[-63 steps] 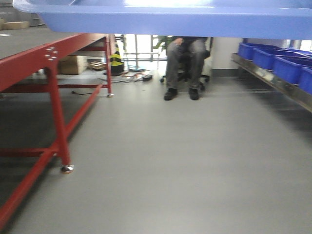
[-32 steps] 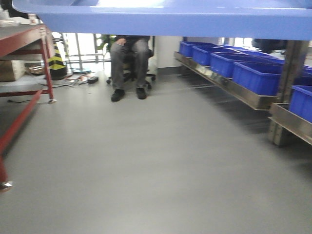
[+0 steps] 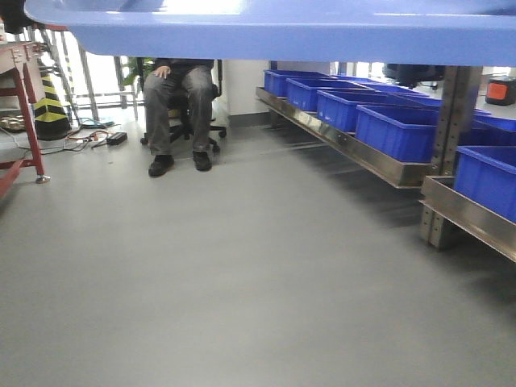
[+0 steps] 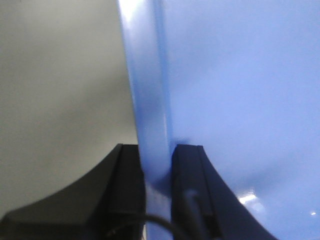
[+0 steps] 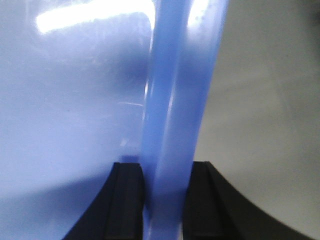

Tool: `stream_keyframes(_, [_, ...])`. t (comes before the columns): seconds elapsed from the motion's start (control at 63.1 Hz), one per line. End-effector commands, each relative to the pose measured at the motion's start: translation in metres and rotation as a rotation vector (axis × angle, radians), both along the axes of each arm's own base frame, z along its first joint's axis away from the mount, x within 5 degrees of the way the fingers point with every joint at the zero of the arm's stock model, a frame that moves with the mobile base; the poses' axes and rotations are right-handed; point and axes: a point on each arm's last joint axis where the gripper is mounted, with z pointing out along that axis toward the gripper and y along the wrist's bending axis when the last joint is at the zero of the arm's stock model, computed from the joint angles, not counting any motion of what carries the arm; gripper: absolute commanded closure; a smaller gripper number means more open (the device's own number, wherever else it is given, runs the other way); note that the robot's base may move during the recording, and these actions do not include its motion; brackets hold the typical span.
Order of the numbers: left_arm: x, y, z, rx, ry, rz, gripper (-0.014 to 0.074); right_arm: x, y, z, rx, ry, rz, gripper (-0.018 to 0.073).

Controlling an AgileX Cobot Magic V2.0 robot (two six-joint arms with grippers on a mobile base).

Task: Grab blue tray and place on right shelf
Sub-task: 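Drive the base toward the shelving rack holding the tray in both grippers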

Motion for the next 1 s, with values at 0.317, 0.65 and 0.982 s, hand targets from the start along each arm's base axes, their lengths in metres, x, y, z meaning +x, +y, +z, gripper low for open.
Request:
stream_keyframes(0.317, [-0.022, 0.003, 0.017, -0.017, 0.037, -0.069, 0.0645, -0.005, -0.002, 0.018, 0.012, -0.097, 0.031, 0.0537])
stream_keyframes(0.65, [-0.024, -0.002, 0.016, -0.058, 0.072, -0.085, 0.0645, -0.005, -0.002, 0.018, 0.013, -0.099, 0.031, 0.0537])
stream_keyframes(0.982, [-0.025, -0.006, 0.014, -0.087, 0.101, -0.096, 0.0645, -0.005, -0.002, 0.018, 0.013, -0.099, 0.031, 0.0537])
